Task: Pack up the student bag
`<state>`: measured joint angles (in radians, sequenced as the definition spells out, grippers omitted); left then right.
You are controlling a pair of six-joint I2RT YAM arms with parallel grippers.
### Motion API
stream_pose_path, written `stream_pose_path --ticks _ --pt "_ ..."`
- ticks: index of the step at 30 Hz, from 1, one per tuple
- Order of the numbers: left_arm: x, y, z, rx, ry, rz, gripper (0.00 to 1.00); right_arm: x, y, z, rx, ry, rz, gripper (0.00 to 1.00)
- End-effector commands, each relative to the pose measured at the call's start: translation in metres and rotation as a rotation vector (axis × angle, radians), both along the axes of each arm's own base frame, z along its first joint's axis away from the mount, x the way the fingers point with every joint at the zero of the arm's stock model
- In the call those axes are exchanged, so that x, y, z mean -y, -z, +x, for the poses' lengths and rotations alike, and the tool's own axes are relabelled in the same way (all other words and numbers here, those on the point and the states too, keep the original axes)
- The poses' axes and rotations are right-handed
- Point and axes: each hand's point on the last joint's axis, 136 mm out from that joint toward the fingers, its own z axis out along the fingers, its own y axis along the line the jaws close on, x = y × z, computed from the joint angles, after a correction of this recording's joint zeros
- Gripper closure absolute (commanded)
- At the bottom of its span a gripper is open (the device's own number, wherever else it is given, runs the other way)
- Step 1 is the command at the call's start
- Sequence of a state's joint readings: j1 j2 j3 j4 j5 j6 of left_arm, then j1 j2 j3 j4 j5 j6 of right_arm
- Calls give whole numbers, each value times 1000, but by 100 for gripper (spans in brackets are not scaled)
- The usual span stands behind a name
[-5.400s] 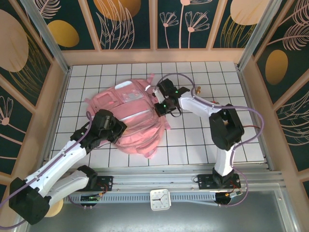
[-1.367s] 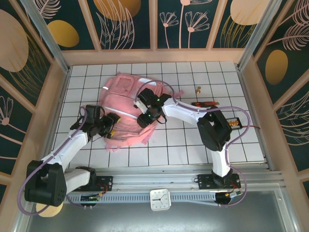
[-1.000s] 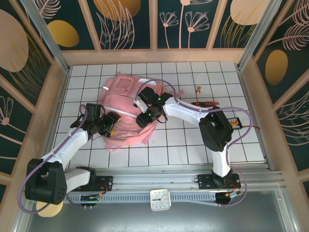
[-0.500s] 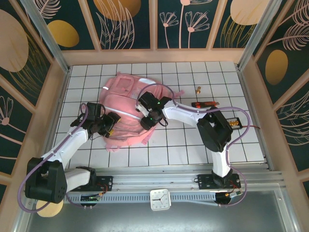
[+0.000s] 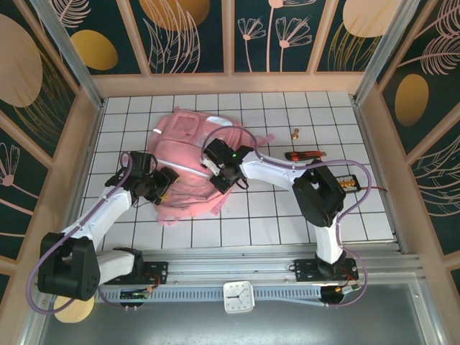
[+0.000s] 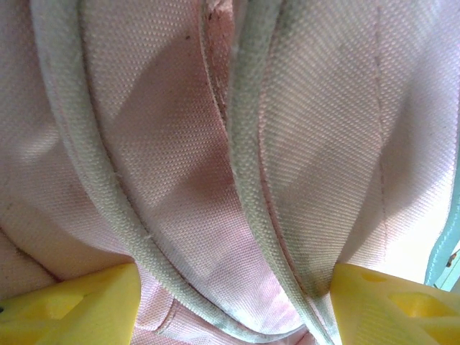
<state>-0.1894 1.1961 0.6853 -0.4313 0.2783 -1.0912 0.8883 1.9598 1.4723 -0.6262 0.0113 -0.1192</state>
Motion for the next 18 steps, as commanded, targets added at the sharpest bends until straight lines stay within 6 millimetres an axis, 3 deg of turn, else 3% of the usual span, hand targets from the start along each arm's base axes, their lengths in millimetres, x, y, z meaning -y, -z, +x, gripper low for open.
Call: stream_pose_path --ticks 1,8,18 --pt "-11 27 -23 -106 -11 59 30 17 -5 21 44 61 -32 100" --pt "-16 47 -36 -163 -6 84 30 41 -1 43 16 146 -32 100" --pt "-15 32 -23 -118 6 84 30 36 -8 48 5 151 4 100"
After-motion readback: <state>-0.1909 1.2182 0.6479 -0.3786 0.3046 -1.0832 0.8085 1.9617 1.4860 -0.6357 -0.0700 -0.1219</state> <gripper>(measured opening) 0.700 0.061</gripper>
